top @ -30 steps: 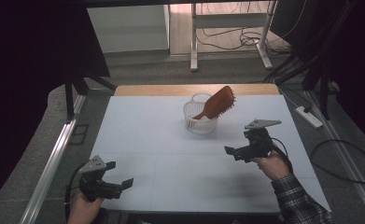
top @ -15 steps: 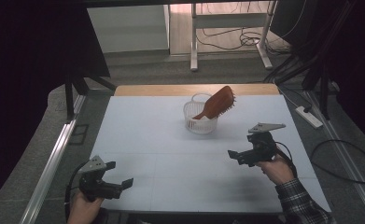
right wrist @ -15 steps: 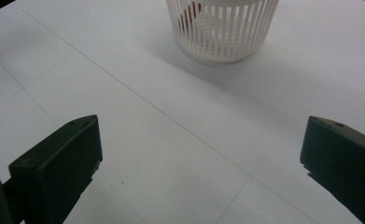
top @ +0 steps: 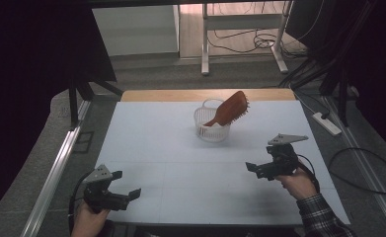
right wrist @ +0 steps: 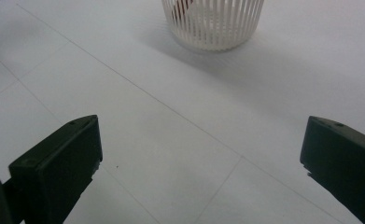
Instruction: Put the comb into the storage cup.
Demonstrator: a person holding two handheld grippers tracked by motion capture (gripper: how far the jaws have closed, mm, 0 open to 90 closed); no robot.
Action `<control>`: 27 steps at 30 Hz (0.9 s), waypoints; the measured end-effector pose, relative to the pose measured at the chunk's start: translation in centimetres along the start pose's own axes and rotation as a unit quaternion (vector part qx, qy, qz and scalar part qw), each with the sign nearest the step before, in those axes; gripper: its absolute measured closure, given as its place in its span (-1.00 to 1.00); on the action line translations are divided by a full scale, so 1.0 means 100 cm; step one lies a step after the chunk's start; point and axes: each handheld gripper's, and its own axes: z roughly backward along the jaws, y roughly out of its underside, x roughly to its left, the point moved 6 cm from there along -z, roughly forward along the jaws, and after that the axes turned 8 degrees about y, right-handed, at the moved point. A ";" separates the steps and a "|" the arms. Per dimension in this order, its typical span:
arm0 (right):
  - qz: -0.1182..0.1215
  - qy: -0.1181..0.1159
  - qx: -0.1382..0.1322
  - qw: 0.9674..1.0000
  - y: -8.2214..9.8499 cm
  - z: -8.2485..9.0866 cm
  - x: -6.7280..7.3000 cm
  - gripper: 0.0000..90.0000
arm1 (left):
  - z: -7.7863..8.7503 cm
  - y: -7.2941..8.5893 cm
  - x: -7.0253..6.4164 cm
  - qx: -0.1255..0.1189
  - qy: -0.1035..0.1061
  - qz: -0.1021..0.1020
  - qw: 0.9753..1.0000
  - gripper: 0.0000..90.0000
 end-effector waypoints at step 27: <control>0.000 0.017 0.008 1.000 0.024 0.016 -0.007 -1.00 | 0.000 0.000 0.000 0.000 0.000 0.002 1.000 -0.99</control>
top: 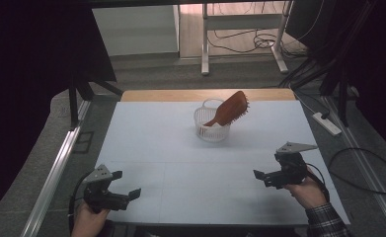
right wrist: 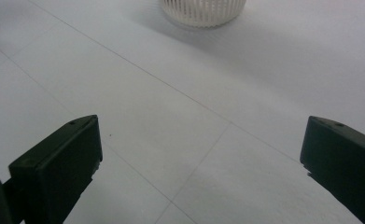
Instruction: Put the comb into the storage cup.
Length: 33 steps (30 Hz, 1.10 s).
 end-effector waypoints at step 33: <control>-0.021 0.032 -0.001 0.999 0.027 0.023 -0.024 -1.00 | 0.000 0.000 0.000 0.001 -0.001 0.001 1.000 -0.99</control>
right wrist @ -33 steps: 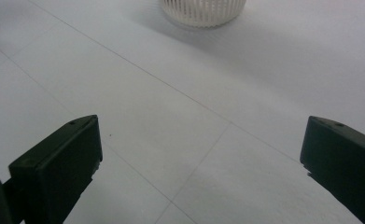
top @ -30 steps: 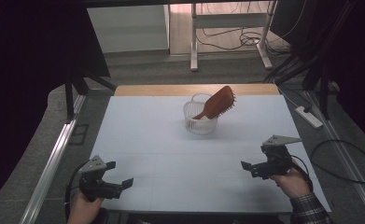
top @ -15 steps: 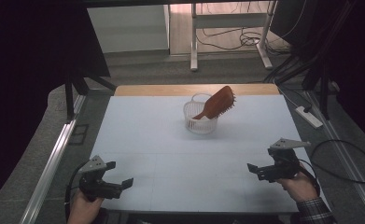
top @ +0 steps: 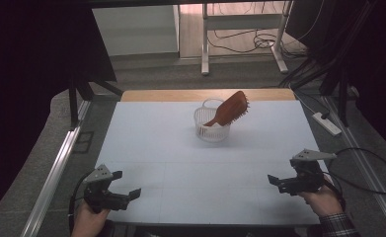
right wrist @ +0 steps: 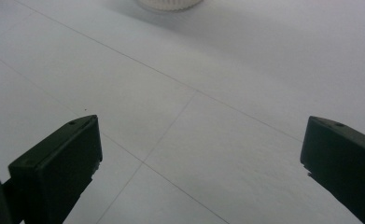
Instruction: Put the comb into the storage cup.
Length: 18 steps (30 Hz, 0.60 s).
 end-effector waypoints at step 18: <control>-0.015 0.026 0.007 1.000 0.015 0.014 -0.011 -1.00 | 0.000 0.000 0.000 0.000 -0.001 0.001 1.000 -0.99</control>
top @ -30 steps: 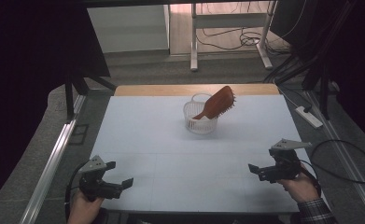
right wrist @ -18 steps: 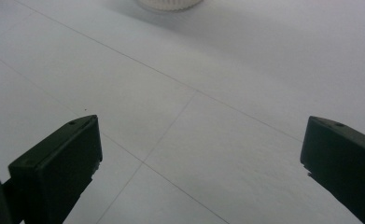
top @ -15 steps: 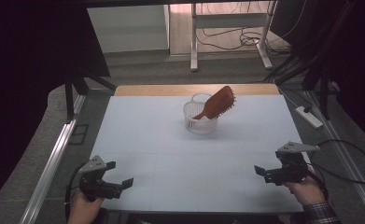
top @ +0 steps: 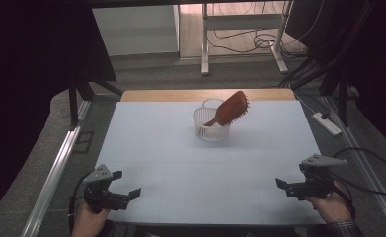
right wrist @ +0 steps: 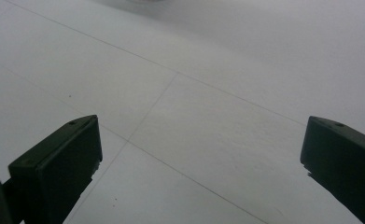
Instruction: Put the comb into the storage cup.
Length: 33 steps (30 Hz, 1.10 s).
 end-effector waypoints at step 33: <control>-0.011 0.039 0.015 0.999 0.025 0.018 -0.014 -1.00 | 0.000 0.000 0.000 0.001 -0.003 0.001 1.000 -0.99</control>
